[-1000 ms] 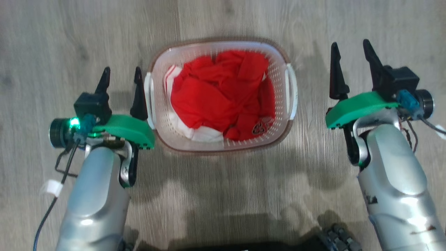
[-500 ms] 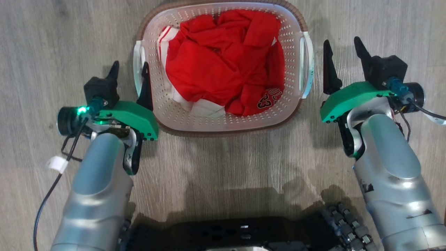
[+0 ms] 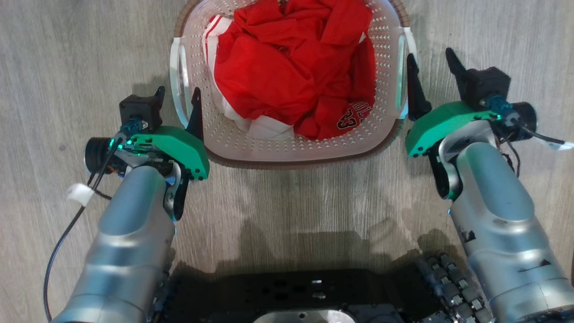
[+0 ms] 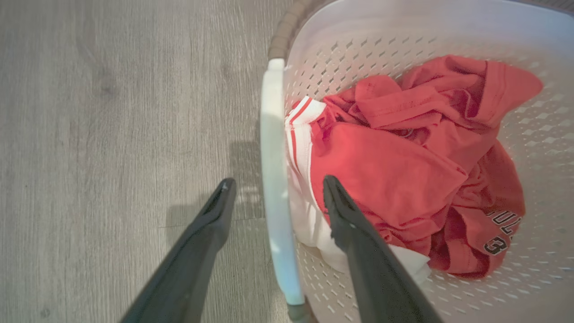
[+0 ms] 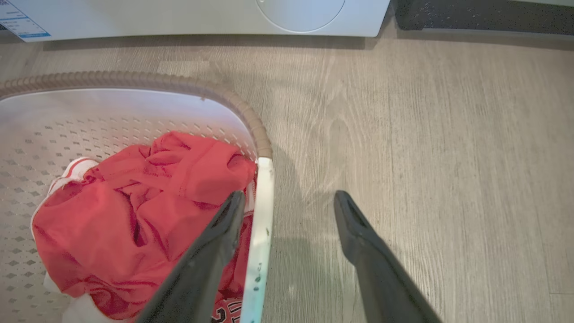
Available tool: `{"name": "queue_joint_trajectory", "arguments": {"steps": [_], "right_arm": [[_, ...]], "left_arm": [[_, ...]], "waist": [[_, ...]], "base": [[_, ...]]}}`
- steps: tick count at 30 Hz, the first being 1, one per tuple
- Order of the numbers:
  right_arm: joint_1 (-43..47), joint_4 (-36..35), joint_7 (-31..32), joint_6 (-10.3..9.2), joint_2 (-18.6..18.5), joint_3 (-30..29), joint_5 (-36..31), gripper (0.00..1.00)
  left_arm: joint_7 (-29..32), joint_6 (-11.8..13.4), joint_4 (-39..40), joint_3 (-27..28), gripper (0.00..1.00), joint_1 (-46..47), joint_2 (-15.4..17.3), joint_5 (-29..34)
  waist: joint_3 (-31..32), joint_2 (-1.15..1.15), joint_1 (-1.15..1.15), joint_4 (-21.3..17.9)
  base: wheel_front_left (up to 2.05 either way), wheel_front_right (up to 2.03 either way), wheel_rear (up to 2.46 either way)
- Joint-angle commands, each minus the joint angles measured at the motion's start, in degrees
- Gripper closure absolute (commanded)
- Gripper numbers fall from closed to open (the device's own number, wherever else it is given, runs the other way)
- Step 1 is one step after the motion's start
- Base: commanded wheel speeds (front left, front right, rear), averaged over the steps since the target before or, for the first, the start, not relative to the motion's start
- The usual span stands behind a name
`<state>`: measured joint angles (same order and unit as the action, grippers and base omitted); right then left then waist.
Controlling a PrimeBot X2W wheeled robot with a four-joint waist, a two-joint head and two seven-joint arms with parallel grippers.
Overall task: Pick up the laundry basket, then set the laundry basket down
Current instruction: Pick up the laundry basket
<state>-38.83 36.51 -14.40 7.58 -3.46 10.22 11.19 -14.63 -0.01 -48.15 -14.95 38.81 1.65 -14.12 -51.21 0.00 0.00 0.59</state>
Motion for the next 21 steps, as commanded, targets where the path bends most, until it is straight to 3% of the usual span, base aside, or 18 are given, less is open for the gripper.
{"name": "queue_joint_trajectory", "arguments": {"steps": [1,21], "right_arm": [[1.71,-0.19,-0.60,-0.09,0.58,1.53,0.45,0.00],[-4.89,8.99,-0.60,-0.09,0.58,4.78,2.98,0.00]], "left_arm": [[-0.37,0.05,0.11,0.68,0.00,-0.78,1.22,-0.50],[-0.37,1.24,-4.92,-6.24,0.00,6.45,1.22,-6.00]], "waist": [[-0.28,0.00,0.00,0.26],[-4.59,0.00,0.00,1.91]], "base": [[0.00,0.00,0.00],[0.00,0.00,0.00]]}}
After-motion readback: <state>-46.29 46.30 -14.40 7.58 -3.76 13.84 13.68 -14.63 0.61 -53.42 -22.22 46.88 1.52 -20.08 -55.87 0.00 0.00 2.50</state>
